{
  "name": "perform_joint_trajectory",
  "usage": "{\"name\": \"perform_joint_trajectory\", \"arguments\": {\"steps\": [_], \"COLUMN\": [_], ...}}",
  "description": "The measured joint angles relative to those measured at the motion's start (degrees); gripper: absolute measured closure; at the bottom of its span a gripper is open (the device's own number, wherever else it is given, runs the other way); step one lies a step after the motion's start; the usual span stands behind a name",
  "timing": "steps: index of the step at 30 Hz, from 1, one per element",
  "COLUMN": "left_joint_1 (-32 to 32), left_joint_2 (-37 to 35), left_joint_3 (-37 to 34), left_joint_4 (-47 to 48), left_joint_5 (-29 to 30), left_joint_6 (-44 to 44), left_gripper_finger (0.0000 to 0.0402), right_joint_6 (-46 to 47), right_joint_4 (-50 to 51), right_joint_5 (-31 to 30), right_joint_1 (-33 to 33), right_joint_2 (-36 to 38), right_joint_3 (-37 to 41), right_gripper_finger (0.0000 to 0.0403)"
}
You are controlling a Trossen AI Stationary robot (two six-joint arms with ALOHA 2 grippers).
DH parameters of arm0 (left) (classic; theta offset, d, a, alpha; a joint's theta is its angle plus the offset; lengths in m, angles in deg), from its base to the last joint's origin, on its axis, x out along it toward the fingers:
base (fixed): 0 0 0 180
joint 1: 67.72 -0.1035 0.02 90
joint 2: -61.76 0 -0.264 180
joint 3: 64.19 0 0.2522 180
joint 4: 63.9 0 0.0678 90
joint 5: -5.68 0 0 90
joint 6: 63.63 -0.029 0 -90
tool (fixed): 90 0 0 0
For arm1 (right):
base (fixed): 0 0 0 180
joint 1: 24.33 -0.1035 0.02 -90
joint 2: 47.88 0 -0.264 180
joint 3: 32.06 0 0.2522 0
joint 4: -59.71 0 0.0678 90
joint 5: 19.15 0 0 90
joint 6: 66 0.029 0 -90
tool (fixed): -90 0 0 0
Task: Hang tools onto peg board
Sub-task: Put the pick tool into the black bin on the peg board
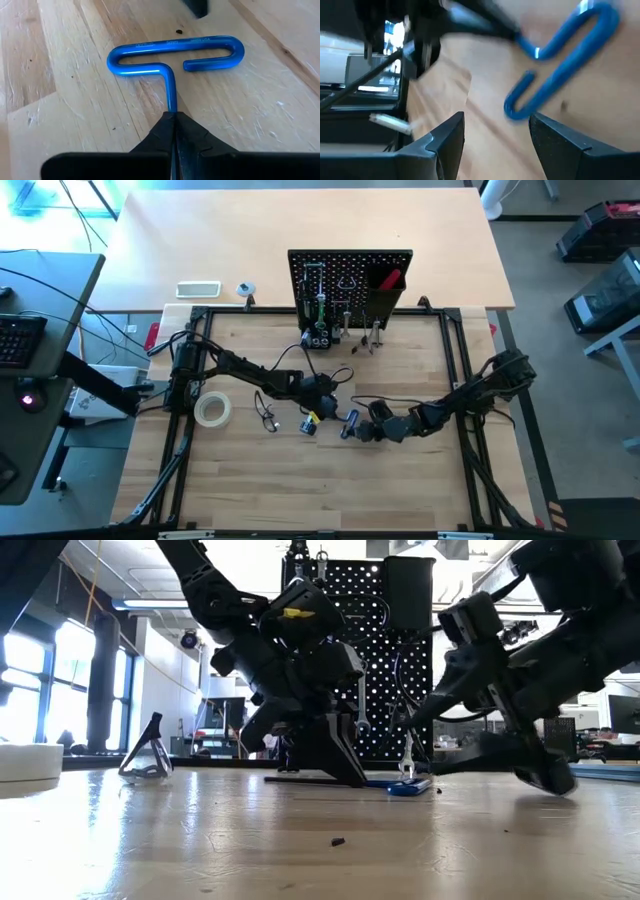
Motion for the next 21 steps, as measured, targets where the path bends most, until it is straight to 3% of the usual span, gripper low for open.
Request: {"name": "perform_joint_trajectory", "arguments": {"steps": [7, 21], "left_joint_1": [0.0, 0.5], "left_joint_2": [-0.9, -3.0], "left_joint_3": [-0.1, -0.1], "left_joint_4": [0.3, -0.3], "left_joint_5": [0.4, -0.3], "left_joint_6": [-0.6, -2.1], "left_gripper_finger": [0.0401, 0.0401], "right_joint_6": [3.7, 7.5], "right_joint_4": [0.8, 2.1], "right_joint_5": [4.6, 0.3], "right_joint_1": [-0.8, 1.7], "right_joint_2": [0.1, 0.1], "right_joint_3": [-0.2, -0.2], "right_gripper_finger": [0.0187, 0.0187]}}
